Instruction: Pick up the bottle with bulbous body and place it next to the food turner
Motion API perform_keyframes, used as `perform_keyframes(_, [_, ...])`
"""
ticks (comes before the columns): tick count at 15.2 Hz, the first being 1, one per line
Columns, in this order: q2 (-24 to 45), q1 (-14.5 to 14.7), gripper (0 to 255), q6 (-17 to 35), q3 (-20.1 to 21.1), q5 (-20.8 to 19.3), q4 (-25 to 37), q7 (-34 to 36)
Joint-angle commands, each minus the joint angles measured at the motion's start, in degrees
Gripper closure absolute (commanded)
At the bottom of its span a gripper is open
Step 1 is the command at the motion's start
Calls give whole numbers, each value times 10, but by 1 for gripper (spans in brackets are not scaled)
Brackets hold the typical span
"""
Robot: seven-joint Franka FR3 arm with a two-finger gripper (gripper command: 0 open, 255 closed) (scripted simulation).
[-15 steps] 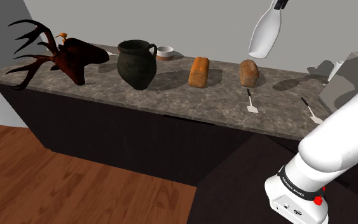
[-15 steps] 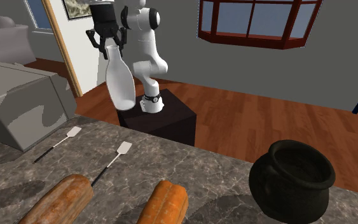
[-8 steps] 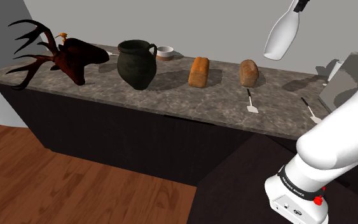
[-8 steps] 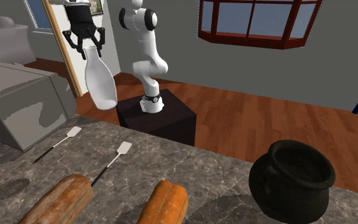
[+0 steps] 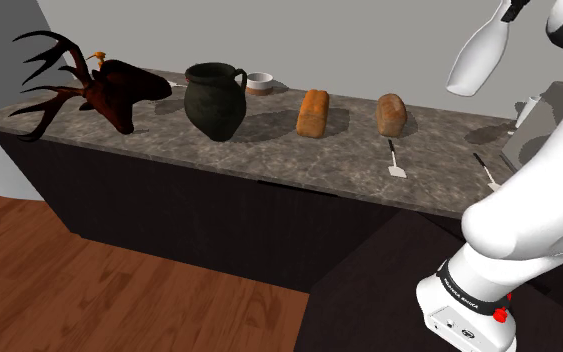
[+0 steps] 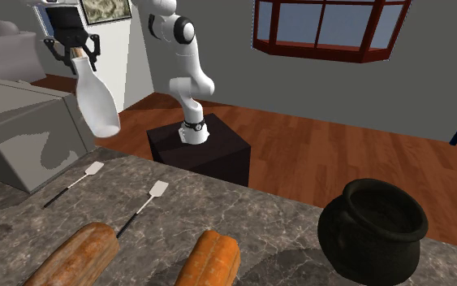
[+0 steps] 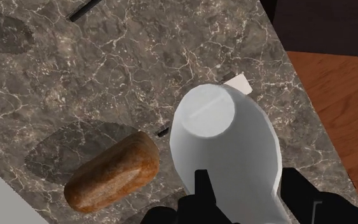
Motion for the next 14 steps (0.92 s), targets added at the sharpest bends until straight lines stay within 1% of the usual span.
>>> perform_keyframes(1, [35,-31,255,-21,-18,27,45,-36])
perform_keyframes(3, [73,-71,255,-41,-31,57,92,-70])
perform_keyframes(5, [115,-119,255,-66,-40,92,148,-100])
perform_keyframes(9, [69,-80,255,-7,-37,53,50,-96])
perform_keyframes(14, [28,-51,255,53,-33,22,-42,-90])
